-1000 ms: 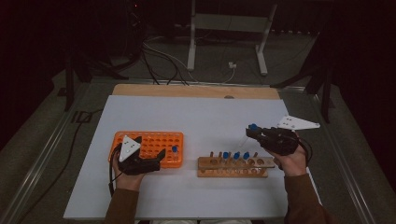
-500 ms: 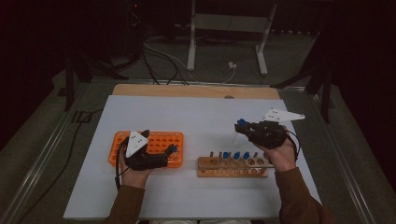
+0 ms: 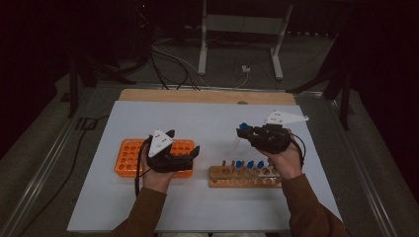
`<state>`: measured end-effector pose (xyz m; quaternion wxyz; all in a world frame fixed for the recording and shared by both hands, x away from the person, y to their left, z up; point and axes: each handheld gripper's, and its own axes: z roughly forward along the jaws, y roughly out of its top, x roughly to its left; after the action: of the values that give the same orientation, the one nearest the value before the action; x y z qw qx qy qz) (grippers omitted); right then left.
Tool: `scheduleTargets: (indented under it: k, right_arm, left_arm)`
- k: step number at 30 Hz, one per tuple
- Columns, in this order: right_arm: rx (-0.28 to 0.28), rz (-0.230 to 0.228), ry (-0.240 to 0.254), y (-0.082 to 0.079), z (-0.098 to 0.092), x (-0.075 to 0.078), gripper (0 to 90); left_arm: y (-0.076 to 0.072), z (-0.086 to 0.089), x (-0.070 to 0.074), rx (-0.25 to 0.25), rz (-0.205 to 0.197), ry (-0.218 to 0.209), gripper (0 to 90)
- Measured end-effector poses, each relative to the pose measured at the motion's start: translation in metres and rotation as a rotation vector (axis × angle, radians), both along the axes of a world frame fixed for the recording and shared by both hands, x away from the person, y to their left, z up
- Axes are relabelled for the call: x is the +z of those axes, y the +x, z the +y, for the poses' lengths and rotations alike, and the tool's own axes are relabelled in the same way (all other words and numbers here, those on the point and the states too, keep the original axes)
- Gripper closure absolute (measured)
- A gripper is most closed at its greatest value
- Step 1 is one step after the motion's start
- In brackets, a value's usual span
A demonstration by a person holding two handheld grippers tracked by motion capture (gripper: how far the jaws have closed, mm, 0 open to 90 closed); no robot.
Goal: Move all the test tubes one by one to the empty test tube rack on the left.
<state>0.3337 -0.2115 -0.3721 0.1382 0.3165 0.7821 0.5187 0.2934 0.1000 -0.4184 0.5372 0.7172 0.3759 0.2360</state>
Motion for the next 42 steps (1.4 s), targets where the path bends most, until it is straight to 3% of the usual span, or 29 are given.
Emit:
scheduleTargets:
  k: [11, 23, 27, 31, 33, 37, 42]
  right_arm:
    - [0.022, 0.004, -0.010, 0.002, 0.017, 0.003, 76.5]
    - [0.038, 0.029, -0.009, 0.003, 0.037, 0.003, 76.5]
    - [0.052, 0.041, -0.001, 0.003, 0.044, 0.000, 76.4]
    - [0.069, 0.043, -0.005, 0.002, 0.051, -0.002, 76.4]
    - [0.072, 0.044, -0.004, 0.001, 0.052, -0.002, 76.3]
    - [0.077, 0.043, -0.004, 0.001, 0.054, -0.002, 76.3]
    - [0.087, 0.044, -0.005, 0.000, 0.056, -0.001, 76.3]
  left_arm:
    - [0.004, -0.028, 0.009, -0.055, 0.007, 0.001, 5.5]
    - [0.013, -0.045, 0.005, -0.058, 0.047, 0.002, 9.1]
    - [0.013, -0.049, 0.006, -0.069, 0.039, 0.014, 20.7]
    - [0.014, -0.051, 0.006, -0.107, 0.046, 0.002, 44.4]
    - [0.014, -0.054, 0.004, -0.135, 0.045, 0.019, 55.8]
    - [0.012, -0.059, 0.002, -0.145, 0.032, 0.048, 64.9]
    - [0.011, -0.060, 0.002, -0.160, 0.023, 0.034, 76.6]
